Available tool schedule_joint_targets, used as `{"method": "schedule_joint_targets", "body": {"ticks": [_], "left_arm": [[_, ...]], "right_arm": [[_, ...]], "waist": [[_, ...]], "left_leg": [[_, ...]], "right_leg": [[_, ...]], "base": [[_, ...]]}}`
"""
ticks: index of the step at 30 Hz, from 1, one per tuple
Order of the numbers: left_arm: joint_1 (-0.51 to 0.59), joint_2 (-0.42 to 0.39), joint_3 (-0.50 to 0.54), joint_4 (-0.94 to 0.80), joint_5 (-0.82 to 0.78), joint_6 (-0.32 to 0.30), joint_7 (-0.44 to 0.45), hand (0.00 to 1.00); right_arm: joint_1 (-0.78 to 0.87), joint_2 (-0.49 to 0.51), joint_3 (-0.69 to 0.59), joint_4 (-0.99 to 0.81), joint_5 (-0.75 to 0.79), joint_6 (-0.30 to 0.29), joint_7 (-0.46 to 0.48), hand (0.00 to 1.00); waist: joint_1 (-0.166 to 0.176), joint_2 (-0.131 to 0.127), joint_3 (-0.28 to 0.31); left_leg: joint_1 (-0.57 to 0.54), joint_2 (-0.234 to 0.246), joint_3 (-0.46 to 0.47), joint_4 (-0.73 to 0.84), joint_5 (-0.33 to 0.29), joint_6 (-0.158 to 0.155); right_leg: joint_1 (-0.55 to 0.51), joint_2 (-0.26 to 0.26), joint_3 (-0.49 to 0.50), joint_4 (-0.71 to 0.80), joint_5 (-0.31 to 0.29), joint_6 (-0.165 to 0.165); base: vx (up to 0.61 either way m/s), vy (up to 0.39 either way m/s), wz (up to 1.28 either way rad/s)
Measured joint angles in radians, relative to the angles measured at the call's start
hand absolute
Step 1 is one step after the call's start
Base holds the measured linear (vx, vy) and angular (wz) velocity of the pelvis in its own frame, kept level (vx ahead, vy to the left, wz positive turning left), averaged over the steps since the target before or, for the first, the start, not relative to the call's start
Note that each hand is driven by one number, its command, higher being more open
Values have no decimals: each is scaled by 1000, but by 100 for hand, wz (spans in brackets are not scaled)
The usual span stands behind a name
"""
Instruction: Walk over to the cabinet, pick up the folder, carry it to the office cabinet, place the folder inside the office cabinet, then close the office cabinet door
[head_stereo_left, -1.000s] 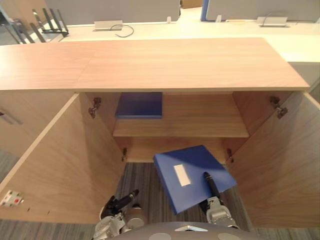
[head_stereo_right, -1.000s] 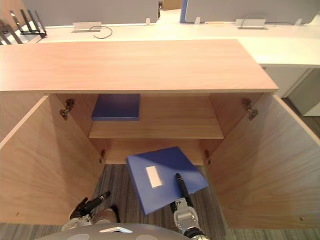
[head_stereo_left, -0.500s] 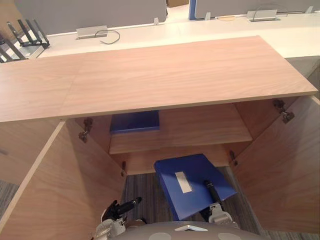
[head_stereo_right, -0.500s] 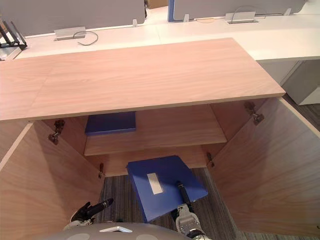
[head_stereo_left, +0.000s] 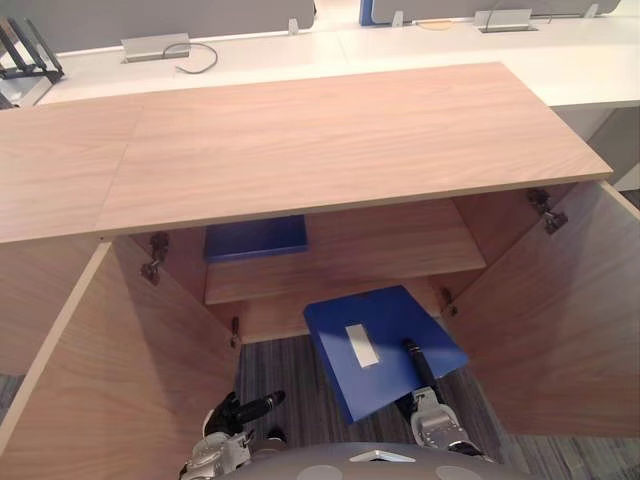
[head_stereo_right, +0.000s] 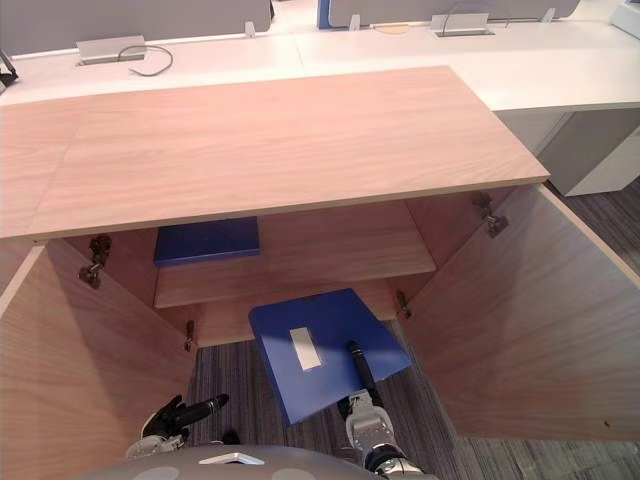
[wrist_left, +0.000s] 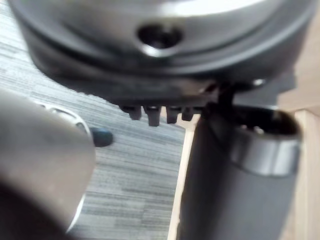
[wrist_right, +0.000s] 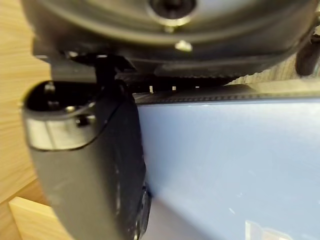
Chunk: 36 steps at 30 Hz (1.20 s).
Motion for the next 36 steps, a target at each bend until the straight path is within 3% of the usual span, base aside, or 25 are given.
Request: {"method": "schedule_joint_targets", "body": {"ticks": [4, 7, 12, 18, 23, 24, 26, 29, 33, 36], "left_arm": [[1, 5, 16, -12, 12, -1, -3, 100], [0, 13, 44, -21, 20, -2, -3, 100], [7, 20, 46, -29, 62, 0, -7, 100], [66, 72, 45, -26, 171, 6, -18, 100], [90, 71, 34, -35, 170, 1, -29, 100], [87, 68, 22, -48, 170, -2, -31, 100], [76, 65, 17, -74, 161, -22, -33, 100], [42, 28, 16, -131, 116, -40, -32, 100], [42, 19, 18, -195, 72, -40, -22, 100], [42, 6, 25, -235, 42, -40, -22, 100]], "right_arm": [[36, -11, 48, -195, -4, -8, 15, 0], [36, 0, 49, -346, -43, -27, 21, 0], [36, -46, 8, -542, -133, -68, 46, 0], [32, -74, -52, -610, -255, -97, 46, 0], [-9, -98, -61, -595, -272, -96, 36, 0], [-53, -111, -64, -585, -272, -96, 33, 0], [-162, -125, -89, -553, -264, -97, 20, 0], [-328, -155, -131, -567, -196, -115, -16, 0], [-443, -147, -130, -652, -81, -142, -41, 0], [-509, -148, -133, -681, -28, -148, -87, 0]], "waist": [[-3, -17, 11], [-3, -35, 21], [-11, -18, 22], [-12, -35, 24], [6, -14, 35], [9, 3, 57], [11, 21, 112], [36, 92, 194], [52, 99, 222], [69, 92, 244]], "left_leg": [[-12, -17, -7, -71, 57, -5], [-30, -31, -16, -76, 74, -9], [-58, -30, -85, -77, 77, -12], [-84, -36, -104, -72, 76, -13], [-84, -26, -113, -71, 77, -10], [-88, -18, -112, -55, 67, -7], [-172, -1, -118, 114, -15, 5], [-317, 41, -136, 374, -116, 26], [-458, 60, -136, 578, -213, 32], [-521, 61, -136, 698, -278, 38]], "right_leg": [[-1, -2, -39, -81, -4, -6], [1, -11, -60, -122, -40, -12], [-1, -1, -82, -125, -54, 1], [1, 9, -72, -157, -39, 7], [5, 20, -70, -156, -13, 2], [3, 25, -69, -153, 5, -1], [-21, 24, -65, -121, 14, -4], [-126, 22, -42, 40, -17, -10], [-305, -19, -14, 321, -141, -10], [-373, -47, 8, 447, -221, 4]], "base": [[-113, -50, -2], [-172, -62, 3], [-122, -26, 20], [57, -5, 8], [115, -29, -2], [19, 15, -8], [-38, 36, -7], [-123, 93, -6], [-133, 61, -3], [-128, 43, -1]]}}
